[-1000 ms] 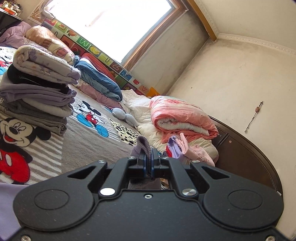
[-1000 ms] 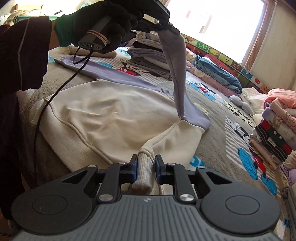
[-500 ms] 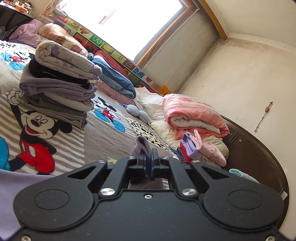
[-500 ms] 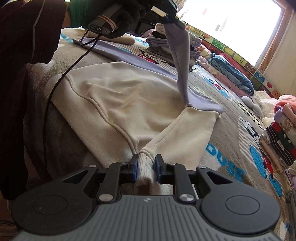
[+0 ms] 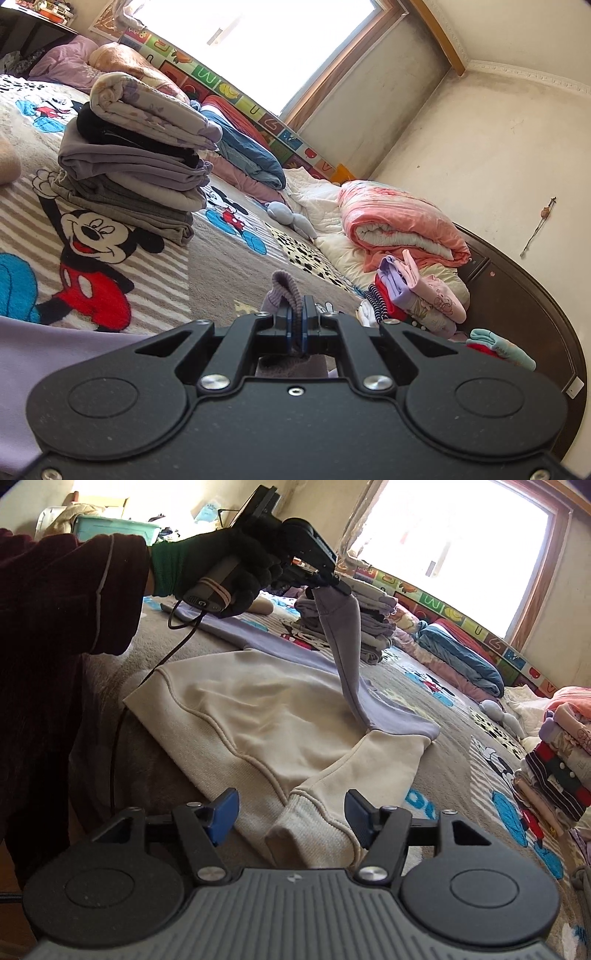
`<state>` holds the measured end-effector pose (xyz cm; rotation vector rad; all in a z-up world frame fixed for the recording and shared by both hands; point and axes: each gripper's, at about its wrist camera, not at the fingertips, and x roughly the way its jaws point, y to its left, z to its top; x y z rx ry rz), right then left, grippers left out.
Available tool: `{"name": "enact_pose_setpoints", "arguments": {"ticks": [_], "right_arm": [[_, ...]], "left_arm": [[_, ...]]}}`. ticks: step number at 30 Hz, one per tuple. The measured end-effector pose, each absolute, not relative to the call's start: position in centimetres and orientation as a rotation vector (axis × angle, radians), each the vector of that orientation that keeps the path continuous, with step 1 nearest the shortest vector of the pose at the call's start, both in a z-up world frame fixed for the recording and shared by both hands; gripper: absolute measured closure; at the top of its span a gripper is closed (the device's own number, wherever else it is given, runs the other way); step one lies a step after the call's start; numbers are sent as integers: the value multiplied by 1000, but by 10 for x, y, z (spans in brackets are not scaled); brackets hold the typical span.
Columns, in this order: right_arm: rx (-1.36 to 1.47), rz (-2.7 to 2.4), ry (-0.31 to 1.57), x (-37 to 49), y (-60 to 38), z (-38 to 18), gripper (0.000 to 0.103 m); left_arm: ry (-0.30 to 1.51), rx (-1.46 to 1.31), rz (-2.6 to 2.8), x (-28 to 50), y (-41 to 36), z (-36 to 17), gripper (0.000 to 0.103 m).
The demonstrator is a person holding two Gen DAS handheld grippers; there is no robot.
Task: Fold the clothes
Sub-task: 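Regrasp the ribbed cuff with the left gripper and lift the sleeve, then lower the lifted sleeve back across the cream body with the left gripper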
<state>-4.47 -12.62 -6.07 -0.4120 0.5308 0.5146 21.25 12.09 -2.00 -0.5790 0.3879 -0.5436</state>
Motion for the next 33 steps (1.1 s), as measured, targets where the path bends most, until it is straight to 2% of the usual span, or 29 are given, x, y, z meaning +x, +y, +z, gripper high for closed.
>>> {"name": "enact_pose_setpoints", "arguments": {"ticks": [4,7,10,13,16,20,28,33], "right_arm": [[-272,570,582,-33,-135,-70,38],[-229,593,582,-33,-137,-72,32],[-215,593,528,-42,-141,-65,39],[-202,563,443,-51,-148,-55,38],[-124,594,587,-27,-154,-72,36],[-118,636,575,-29,-154,-67,35],[-30,679,627,-22,-166,-64,33],[47,698,584,-17,-180,-41,34]], "left_arm": [[381,-596,-537,214,124,-20,101],[381,-591,-530,215,124,-19,101],[375,-598,-529,214,128,-19,101],[383,-586,-526,214,131,-21,102],[401,-573,-505,213,134,-25,101],[343,-532,-530,196,136,-13,102],[448,-418,-493,180,134,-30,102],[593,-181,-368,187,126,-49,99]]}}
